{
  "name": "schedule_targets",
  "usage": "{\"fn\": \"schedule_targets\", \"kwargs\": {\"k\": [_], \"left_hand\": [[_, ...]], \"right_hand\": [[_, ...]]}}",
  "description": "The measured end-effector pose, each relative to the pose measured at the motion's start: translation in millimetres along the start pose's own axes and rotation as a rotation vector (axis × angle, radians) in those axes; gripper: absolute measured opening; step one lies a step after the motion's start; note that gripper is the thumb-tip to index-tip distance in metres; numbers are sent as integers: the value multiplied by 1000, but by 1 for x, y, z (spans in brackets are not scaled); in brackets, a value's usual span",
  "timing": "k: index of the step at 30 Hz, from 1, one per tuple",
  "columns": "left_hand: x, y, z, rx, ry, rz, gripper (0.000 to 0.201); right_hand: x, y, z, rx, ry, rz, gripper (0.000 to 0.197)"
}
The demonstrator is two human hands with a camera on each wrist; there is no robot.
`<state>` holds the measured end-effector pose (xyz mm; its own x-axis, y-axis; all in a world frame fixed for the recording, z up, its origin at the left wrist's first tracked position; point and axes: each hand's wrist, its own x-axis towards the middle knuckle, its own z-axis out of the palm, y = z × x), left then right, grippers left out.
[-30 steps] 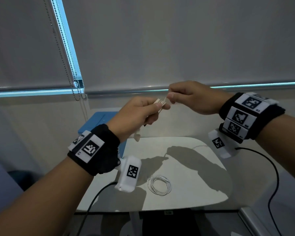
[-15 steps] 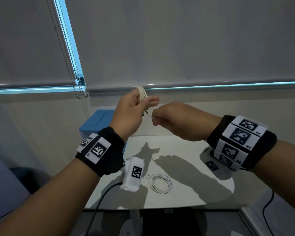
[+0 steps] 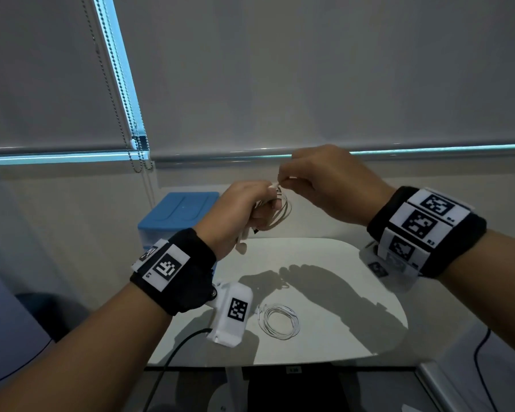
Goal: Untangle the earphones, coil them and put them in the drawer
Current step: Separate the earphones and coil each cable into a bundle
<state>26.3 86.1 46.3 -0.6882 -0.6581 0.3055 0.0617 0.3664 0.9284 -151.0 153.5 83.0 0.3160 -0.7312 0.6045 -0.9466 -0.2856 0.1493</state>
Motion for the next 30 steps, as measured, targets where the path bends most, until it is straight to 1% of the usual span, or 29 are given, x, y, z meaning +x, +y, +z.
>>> {"fn": "schedule_targets", "kwargs": {"k": [2, 4, 5, 7, 8, 10, 13, 16, 21, 27, 30], "left_hand": [[-2, 2, 0, -79, -16, 10, 25], [-2, 0, 0, -160, -26, 24, 25], [-2, -1, 0, -198, -32, 29, 26], [-1, -3, -1, -243, -25, 35, 28], [-1, -4, -3, -253, -19, 38, 28], [-1, -5, -5, -276, -18, 51, 28], [-2, -5, -7, -290, -24, 70, 33], [-1, -8, -9, -259, 15, 79, 29], [0, -13, -10, -242, 98, 71, 25], [2, -16, -13, -213, 205, 95, 25], [1, -16, -14, -216, 220, 100, 17]], "right_hand": [[-4, -1, 10, 261, 80, 147, 10], [-6, -6, 20, 564, 109, 329, 10], [-6, -10, 24, 716, 116, 412, 11], [-8, -20, 29, 1083, 133, 550, 20], [-8, -23, 30, 1243, 138, 591, 24], [-11, -25, 30, 1404, 121, 590, 24], [-15, -27, 33, 1474, 66, 500, 19], [-16, -26, 37, 1468, 82, 490, 21], [-16, -22, 44, 1412, 123, 624, 12], [-13, -18, 48, 1360, 192, 741, 13], [-14, -16, 49, 1352, 199, 781, 11]]}}
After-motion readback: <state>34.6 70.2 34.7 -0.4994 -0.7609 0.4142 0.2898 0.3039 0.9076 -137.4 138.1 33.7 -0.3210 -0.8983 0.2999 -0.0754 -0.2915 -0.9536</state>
